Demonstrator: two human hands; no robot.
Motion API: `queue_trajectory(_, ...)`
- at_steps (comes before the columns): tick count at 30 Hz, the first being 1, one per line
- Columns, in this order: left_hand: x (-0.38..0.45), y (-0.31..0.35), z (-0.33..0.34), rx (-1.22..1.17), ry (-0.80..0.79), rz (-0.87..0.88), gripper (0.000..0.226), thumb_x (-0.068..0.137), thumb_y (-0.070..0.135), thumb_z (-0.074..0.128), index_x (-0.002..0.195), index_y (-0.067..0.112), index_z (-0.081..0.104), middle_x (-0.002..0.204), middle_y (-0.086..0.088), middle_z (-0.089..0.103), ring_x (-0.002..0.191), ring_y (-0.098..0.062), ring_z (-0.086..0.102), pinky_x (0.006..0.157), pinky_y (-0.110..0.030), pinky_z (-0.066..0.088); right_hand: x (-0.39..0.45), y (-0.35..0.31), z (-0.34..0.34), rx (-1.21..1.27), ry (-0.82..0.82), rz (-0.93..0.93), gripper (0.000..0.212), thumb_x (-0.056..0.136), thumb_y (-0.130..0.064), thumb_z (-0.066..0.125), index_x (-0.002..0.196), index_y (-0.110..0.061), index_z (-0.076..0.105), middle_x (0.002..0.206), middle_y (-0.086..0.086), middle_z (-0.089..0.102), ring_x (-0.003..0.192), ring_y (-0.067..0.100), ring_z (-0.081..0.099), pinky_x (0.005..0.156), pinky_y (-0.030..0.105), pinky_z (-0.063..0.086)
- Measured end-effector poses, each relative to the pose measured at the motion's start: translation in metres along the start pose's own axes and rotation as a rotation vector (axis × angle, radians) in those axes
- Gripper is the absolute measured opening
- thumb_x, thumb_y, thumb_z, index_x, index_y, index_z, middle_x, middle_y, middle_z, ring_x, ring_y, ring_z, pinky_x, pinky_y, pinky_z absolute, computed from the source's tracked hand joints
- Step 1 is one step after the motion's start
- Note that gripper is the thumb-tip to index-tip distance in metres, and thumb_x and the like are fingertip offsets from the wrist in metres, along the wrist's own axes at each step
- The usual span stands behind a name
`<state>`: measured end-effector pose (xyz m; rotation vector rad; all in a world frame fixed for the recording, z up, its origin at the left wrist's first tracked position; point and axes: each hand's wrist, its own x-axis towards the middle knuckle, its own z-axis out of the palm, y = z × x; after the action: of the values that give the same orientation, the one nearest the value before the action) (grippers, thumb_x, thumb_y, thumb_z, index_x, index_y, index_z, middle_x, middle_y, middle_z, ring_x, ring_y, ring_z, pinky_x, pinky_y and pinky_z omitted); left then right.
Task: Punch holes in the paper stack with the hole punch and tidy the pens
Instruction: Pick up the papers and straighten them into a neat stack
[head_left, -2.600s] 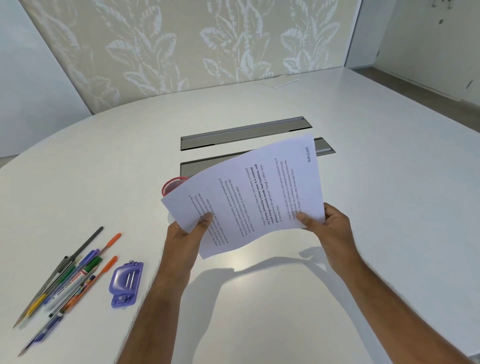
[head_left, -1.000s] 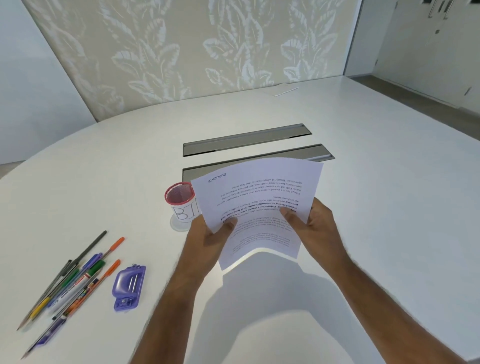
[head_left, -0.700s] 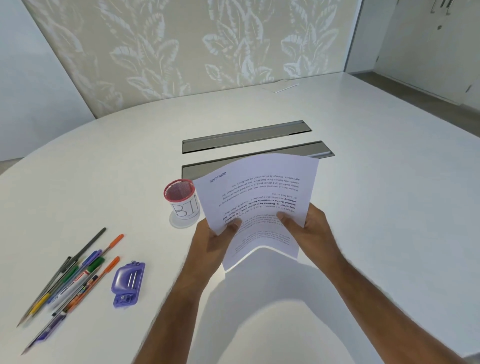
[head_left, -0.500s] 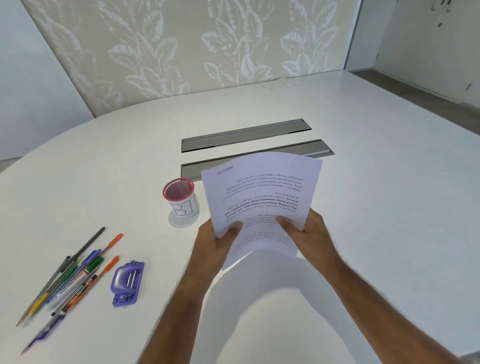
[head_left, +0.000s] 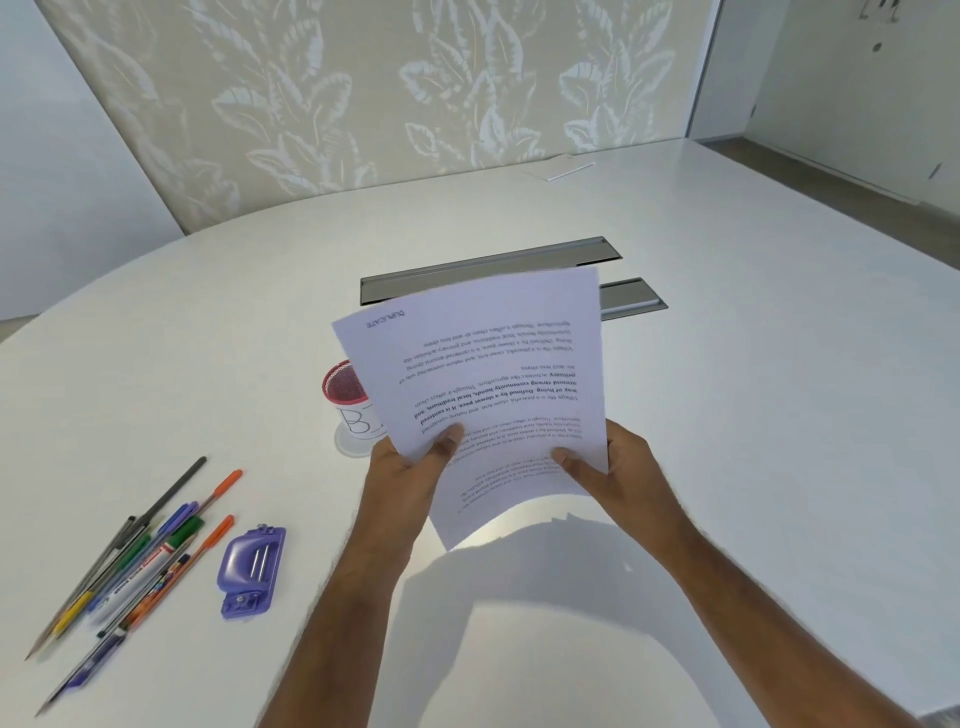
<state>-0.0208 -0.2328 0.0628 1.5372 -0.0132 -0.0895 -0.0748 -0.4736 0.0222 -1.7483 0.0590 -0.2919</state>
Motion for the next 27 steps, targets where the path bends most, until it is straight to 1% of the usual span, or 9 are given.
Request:
queue_trajectory(2, 0.002, 0.006, -0.002, -0.067, -0.008, 0.023, 0.023, 0.089, 0.032, 0.081, 0.111, 0.029, 0.075, 0.103, 0.010, 0.082, 0.092, -0.010, 0.078, 0.066, -0.016, 0.060, 0.000, 0.006, -0.003, 0.024, -0.003, 0.028, 0.021, 0.097, -0.022, 0.078, 0.116, -0.030, 0.073, 0.112, -0.017, 0.081, 0.100, 0.007, 0.078, 0.081, 0.019, 0.060)
queue_trajectory(4, 0.003, 0.011, -0.005, -0.133, -0.035, 0.049, 0.030, 0.092, 0.027, 0.079, 0.121, 0.023, 0.073, 0.114, 0.004, 0.081, 0.102, -0.015, 0.077, 0.080, -0.026, 0.064, 0.001, 0.012, -0.005, 0.051, 0.027, 0.065, 0.020, 0.093, -0.024, 0.082, 0.112, -0.025, 0.076, 0.109, -0.009, 0.082, 0.098, 0.014, 0.079, 0.084, 0.030, 0.065)
queue_trajectory(7, 0.006, 0.012, -0.008, -0.251, -0.091, 0.056, 0.036, 0.095, 0.022, 0.075, 0.131, 0.021, 0.069, 0.127, -0.003, 0.076, 0.118, -0.025, 0.072, 0.096, -0.041, 0.059, 0.000, 0.014, -0.005, 0.248, 0.091, 0.122, 0.031, 0.080, -0.033, 0.090, 0.106, -0.021, 0.078, 0.108, 0.003, 0.083, 0.097, 0.026, 0.080, 0.087, 0.040, 0.066)
queue_trajectory(10, 0.007, 0.008, -0.005, -0.379, -0.173, 0.058, 0.039, 0.099, 0.015, 0.071, 0.136, 0.026, 0.066, 0.138, -0.003, 0.070, 0.126, -0.024, 0.067, 0.095, -0.036, 0.059, 0.002, 0.014, 0.002, 0.567, 0.095, 0.147, 0.047, 0.074, -0.029, 0.096, 0.116, -0.017, 0.079, 0.122, 0.014, 0.079, 0.112, 0.031, 0.076, 0.091, 0.035, 0.063)
queue_trajectory(13, 0.004, 0.000, 0.002, -0.465, -0.237, 0.073, 0.041, 0.102, 0.011, 0.065, 0.138, 0.032, 0.064, 0.144, -0.002, 0.066, 0.129, -0.022, 0.065, 0.094, -0.032, 0.058, 0.002, 0.013, 0.012, 0.773, 0.046, 0.165, 0.047, 0.080, -0.012, 0.090, 0.124, -0.016, 0.077, 0.132, 0.017, 0.074, 0.121, 0.028, 0.073, 0.095, 0.033, 0.060)
queue_trajectory(18, 0.006, -0.011, -0.001, -0.482, -0.254, 0.101, 0.049, 0.101, 0.007, 0.066, 0.145, 0.028, 0.058, 0.148, -0.005, 0.062, 0.136, -0.024, 0.059, 0.100, -0.033, 0.056, 0.002, 0.010, 0.015, 0.682, 0.160, 0.151, 0.038, 0.081, -0.013, 0.085, 0.117, -0.023, 0.081, 0.126, 0.010, 0.078, 0.116, 0.024, 0.075, 0.087, 0.031, 0.062)
queue_trajectory(22, 0.014, -0.012, -0.018, -0.524, -0.177, 0.115, 0.061, 0.099, 0.003, 0.068, 0.153, 0.022, 0.047, 0.151, -0.007, 0.059, 0.137, -0.027, 0.058, 0.101, -0.036, 0.056, 0.006, 0.008, 0.001, 0.522, 0.240, 0.093, 0.029, 0.089, -0.014, 0.081, 0.114, -0.028, 0.080, 0.121, 0.003, 0.080, 0.110, 0.018, 0.077, 0.082, 0.028, 0.062)
queue_trajectory(25, 0.017, -0.007, -0.032, -0.534, -0.111, 0.107, 0.045, 0.099, 0.006, 0.068, 0.141, 0.020, 0.063, 0.144, -0.009, 0.065, 0.130, -0.025, 0.064, 0.099, -0.036, 0.057, 0.008, 0.005, -0.012, 0.407, 0.295, 0.042, 0.025, 0.092, -0.012, 0.080, 0.111, -0.029, 0.079, 0.117, -0.001, 0.082, 0.104, 0.014, 0.078, 0.081, 0.023, 0.061)
queue_trajectory(27, 0.019, -0.004, -0.041, -0.491, -0.054, 0.080, 0.038, 0.096, 0.010, 0.071, 0.133, 0.013, 0.068, 0.137, -0.014, 0.069, 0.121, -0.024, 0.070, 0.095, -0.034, 0.059, 0.010, 0.003, -0.021, 0.329, 0.321, 0.022, 0.023, 0.093, -0.013, 0.080, 0.108, -0.031, 0.079, 0.113, -0.005, 0.082, 0.100, 0.011, 0.078, 0.078, 0.020, 0.060)
